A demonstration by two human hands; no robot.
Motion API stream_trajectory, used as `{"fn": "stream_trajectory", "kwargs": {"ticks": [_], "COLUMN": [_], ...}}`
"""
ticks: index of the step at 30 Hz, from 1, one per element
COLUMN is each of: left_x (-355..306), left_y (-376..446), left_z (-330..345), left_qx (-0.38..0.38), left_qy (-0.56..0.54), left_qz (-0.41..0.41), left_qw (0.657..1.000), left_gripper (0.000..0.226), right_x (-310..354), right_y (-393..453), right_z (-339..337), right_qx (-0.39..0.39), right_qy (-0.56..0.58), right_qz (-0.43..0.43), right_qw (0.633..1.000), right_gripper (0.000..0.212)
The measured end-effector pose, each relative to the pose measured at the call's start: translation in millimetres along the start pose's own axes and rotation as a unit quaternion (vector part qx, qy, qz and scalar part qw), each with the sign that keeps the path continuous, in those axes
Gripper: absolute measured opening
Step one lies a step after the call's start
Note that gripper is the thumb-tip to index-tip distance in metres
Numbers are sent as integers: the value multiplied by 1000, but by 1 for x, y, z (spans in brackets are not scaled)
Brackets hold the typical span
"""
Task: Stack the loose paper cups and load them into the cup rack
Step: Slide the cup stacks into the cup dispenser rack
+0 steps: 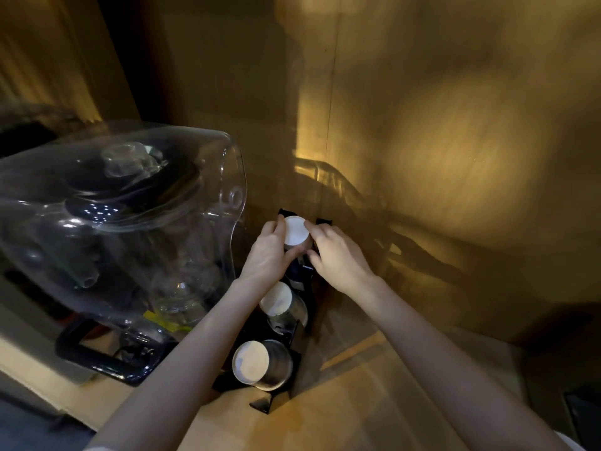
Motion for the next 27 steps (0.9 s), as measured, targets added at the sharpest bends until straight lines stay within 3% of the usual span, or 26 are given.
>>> {"fn": "stream_trajectory", "kwargs": {"ticks": [5, 8, 14, 19, 23, 27], "left_x": [-10, -23, -75, -125, -159, -188], "left_y": [-3, -14, -50, -86, -117, -151], "left_z": [1, 2, 24, 73, 117, 159], "left_qx": [15, -31, -12, 45, 44, 141], "left_qy": [145, 266, 192, 188, 193, 194], "left_qz": [-16, 57, 249, 335, 404, 430], "left_qw": [989, 962, 949, 922, 893, 870], "left_gripper": [72, 64, 55, 56, 54, 58], "right_x": [7, 4, -23, -58, -84, -106], "right_y": [-16, -34, -99, -181, -248, -306], "right_z": [-18, -29, -49, -66, -69, -62], "right_qx": [50, 44, 16, 4, -13, -32], "right_qy": [-94, -113, -140, -159, -159, -131], "right_qz": [-10, -9, 53, 153, 247, 346], "right_qw": [994, 993, 989, 975, 956, 928], "right_gripper": [53, 50, 49, 55, 57, 55]}}
Point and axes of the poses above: each hand's wrist, its own y-axis towards the middle knuckle, its own z-axis out of the palm, x = y × z, the point moved 1 cm from there along y, towards the middle knuckle, and after that the axes turned 6 degrees about y, right-handed, at the moved point
